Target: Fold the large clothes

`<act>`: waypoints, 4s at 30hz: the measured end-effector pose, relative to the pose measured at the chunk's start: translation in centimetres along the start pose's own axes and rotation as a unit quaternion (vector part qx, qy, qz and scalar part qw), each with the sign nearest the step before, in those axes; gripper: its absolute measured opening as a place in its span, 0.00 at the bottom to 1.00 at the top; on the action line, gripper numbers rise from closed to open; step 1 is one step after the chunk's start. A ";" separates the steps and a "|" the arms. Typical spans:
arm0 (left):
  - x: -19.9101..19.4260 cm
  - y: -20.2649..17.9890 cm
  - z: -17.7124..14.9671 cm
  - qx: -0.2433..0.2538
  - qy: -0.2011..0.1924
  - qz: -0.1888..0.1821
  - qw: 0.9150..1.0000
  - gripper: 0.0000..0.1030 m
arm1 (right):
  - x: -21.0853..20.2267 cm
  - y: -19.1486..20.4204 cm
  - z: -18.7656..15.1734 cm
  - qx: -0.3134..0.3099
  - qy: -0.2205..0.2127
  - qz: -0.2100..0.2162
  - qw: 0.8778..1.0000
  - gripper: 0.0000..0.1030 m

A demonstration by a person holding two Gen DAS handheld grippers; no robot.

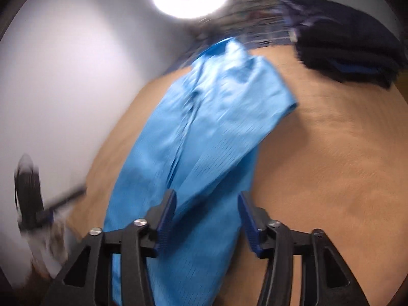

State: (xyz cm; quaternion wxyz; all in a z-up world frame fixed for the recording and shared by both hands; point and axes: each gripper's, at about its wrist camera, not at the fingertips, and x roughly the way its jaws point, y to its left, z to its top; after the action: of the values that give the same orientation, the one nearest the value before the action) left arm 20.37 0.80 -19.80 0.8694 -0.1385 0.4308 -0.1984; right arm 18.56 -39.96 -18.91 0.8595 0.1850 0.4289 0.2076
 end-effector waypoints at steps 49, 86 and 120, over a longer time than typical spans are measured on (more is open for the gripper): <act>-1.3 1.6 1.4 -0.019 0.001 -0.040 0.999 0.22 | 13.1 8.4 10.3 -0.084 0.031 -0.017 0.996 0.31; -1.9 4.7 -7.8 -0.083 0.123 -0.047 0.988 0.37 | -5.2 4.4 -15.4 -0.010 0.091 0.001 0.996 0.58; 2.5 4.7 -10.1 -0.142 0.189 -0.125 0.964 0.17 | 0.0 -0.4 -17.4 0.100 0.136 0.173 0.970 0.23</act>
State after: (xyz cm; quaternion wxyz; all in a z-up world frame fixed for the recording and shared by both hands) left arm 14.68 3.13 -29.41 0.7119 -0.2731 0.5902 -0.2652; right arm 4.49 -37.89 -28.91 0.7217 0.3112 0.5215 0.3321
